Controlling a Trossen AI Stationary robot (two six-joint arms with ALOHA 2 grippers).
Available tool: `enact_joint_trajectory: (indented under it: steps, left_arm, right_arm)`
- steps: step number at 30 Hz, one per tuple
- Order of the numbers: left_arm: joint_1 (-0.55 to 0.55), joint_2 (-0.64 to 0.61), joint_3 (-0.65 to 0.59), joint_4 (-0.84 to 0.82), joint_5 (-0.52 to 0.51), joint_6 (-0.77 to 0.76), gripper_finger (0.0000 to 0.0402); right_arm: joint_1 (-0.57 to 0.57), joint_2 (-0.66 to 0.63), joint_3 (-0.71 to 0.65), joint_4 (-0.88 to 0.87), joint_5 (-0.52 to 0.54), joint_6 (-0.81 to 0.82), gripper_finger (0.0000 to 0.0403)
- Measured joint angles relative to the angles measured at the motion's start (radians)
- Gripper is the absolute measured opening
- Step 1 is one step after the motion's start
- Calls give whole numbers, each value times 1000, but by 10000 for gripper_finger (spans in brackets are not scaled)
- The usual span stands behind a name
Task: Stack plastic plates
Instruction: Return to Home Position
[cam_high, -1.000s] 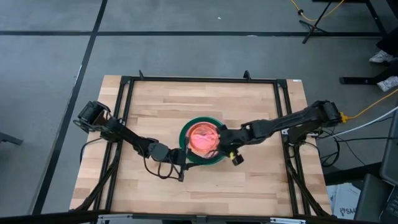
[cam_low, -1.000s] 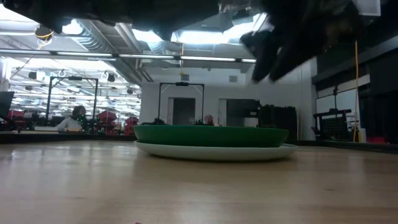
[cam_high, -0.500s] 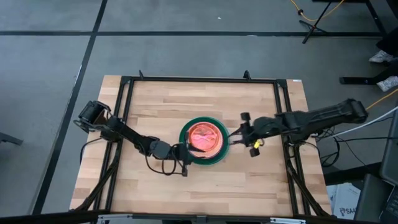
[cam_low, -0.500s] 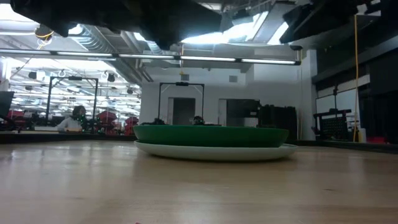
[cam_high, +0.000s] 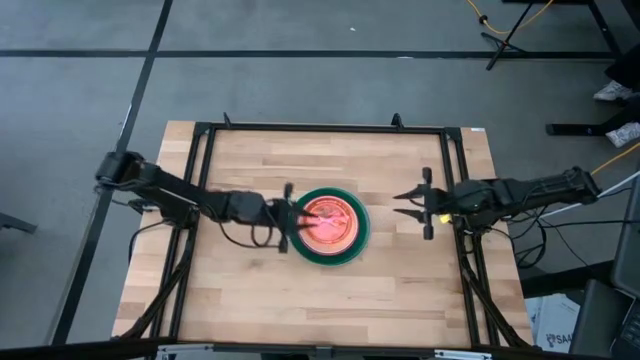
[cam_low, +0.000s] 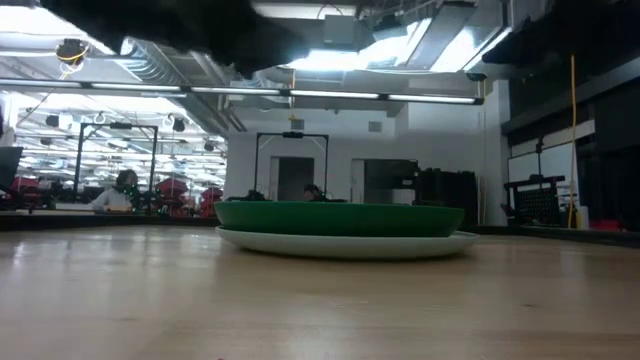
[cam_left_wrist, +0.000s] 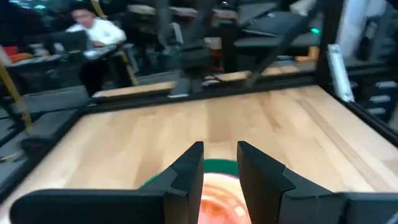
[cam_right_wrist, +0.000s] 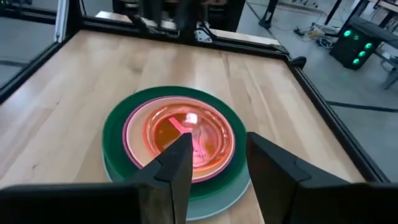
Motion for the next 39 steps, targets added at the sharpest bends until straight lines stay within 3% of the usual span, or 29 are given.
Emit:
enact_joint_trajectory:
  steps: [13, 20, 25, 29, 33, 39]
  left_arm:
    - [137, -430, -377, 42, -46, -121, 90]
    - [128, -612, -509, 44, -151, -142, 90]
    - [127, -748, -603, 44, -142, -141, 88]
    - [127, -861, -606, -72, -158, -141, 77]
    - [127, -960, -606, -153, -146, -134, 59]
    - [127, -1104, -605, -325, -157, -146, 28]
  right_arm:
    - [-80, -175, -136, 134, 4, 12, 143]
    - [-118, -183, -210, 235, -8, 4, 143]
    - [-117, -224, -259, 290, -26, 1, 143]
    - [-117, -280, -285, 283, -28, 3, 139]
    - [-117, -348, -288, 235, -33, 5, 109]
    - [-117, -452, -288, 145, -66, 28, 34]
